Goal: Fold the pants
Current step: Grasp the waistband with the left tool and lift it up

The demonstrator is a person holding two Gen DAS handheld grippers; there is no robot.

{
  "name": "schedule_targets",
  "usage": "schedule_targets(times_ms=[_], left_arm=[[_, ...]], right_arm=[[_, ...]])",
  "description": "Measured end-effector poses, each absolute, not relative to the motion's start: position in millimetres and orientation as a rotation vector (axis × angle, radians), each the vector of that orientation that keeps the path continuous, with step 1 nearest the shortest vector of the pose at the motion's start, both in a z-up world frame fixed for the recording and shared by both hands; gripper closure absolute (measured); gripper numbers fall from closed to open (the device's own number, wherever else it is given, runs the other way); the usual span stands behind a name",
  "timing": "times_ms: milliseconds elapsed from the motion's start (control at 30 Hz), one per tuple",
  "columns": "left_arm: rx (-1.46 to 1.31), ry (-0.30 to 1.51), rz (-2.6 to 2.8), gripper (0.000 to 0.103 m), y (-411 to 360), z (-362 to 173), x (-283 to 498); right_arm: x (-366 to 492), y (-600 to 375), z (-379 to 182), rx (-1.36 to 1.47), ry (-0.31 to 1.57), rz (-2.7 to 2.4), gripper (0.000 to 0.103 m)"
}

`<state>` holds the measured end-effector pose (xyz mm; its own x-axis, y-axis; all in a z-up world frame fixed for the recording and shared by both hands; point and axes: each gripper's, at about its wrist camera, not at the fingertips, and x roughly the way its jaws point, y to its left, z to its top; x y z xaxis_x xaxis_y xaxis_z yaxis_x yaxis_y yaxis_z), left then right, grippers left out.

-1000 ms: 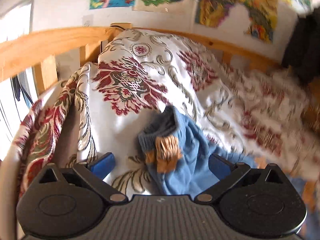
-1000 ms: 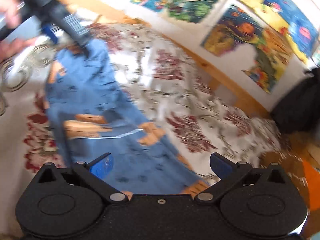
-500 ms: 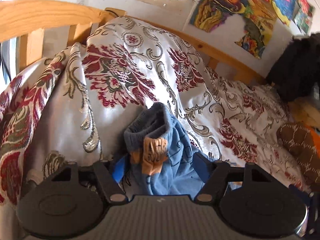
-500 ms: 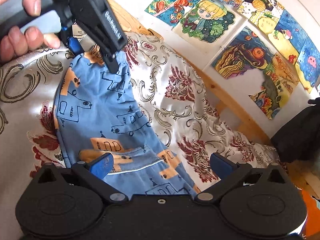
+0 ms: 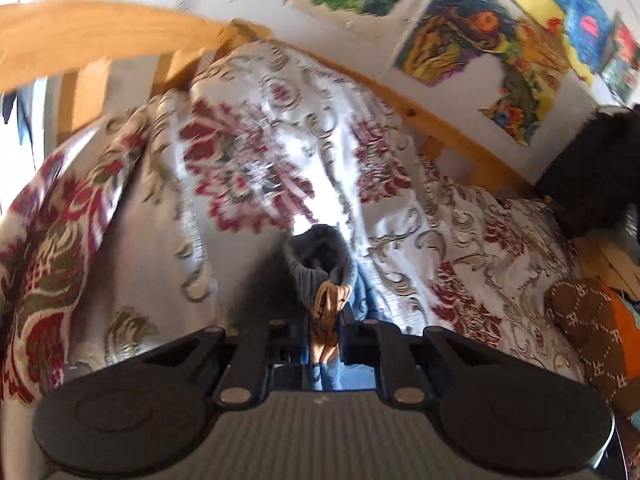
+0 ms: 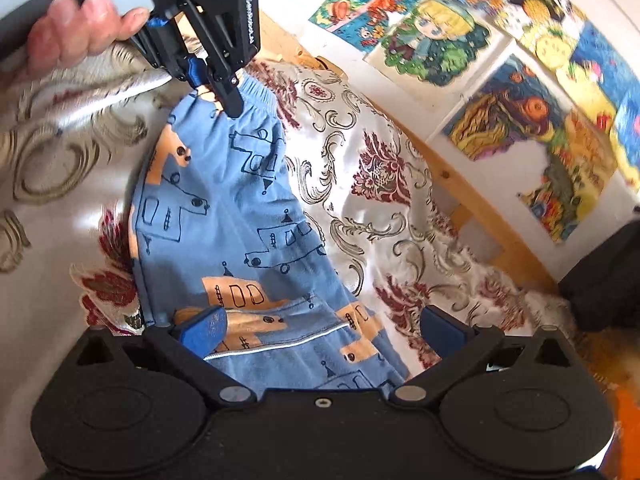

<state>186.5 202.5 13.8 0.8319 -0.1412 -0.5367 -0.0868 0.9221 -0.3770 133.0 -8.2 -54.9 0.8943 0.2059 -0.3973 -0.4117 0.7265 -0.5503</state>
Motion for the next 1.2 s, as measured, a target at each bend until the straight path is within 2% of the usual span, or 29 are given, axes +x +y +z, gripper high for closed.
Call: schedule_targets(times_ms=[233, 433, 567, 700, 1067, 1133, 1200], left_arm=[[-0.223, 0.482, -0.167, 0.088, 143, 48, 152], [-0.112, 0.472, -0.218, 0.088, 86, 47, 130], [-0.026, 0.482, -0.26, 0.088, 49, 39, 122], [0.066, 0.506, -0.32, 0.088, 10, 27, 111], [0.295, 0.571, -0.398, 0.088, -98, -8, 99], [0.321, 0.59, -0.393, 0.089, -114, -16, 101], [0.369, 0.593, -0.377, 0.088, -130, -24, 99]], right_arm=[[139, -68, -16, -0.424, 0.412, 0.388, 0.001], [154, -149, -1, -0.098, 0.584, 0.408, 0.001], [158, -188, -6, 0.071, 0.679, 0.406, 0.011], [153, -208, -19, 0.134, 0.734, 0.4, 0.024], [144, -291, -30, 0.419, 0.801, 0.341, 0.022], [148, -310, -30, 0.485, 0.806, 0.332, 0.024], [155, -322, -30, 0.527, 0.82, 0.352, 0.036]])
